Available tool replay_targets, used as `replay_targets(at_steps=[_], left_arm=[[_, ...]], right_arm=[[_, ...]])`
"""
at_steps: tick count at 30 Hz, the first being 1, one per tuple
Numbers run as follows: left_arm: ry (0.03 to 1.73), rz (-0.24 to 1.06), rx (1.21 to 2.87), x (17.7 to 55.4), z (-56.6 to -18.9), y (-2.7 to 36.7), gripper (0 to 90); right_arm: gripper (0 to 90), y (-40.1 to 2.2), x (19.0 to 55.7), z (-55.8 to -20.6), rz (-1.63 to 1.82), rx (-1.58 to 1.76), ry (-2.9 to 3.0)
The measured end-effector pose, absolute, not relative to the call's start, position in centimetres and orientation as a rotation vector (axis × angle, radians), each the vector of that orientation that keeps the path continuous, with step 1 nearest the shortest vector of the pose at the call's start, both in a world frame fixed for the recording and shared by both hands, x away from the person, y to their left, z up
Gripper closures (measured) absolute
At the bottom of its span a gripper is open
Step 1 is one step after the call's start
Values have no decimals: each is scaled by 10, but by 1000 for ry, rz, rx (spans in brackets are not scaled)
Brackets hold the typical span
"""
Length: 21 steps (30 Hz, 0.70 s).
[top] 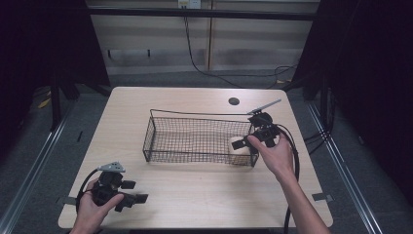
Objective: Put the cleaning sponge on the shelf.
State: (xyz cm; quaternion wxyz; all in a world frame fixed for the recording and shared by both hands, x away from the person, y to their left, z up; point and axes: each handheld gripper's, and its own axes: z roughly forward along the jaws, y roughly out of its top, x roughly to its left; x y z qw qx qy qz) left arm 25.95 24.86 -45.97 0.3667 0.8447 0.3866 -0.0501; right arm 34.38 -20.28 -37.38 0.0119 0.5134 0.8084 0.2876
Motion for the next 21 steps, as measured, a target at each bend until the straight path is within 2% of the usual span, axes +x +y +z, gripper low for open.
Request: replay_targets(at_steps=[21], left_arm=[[996,-126,2170,260,-460,248,198]], right_arm=[[290,-207,299,-390,1000,1557,2538]])
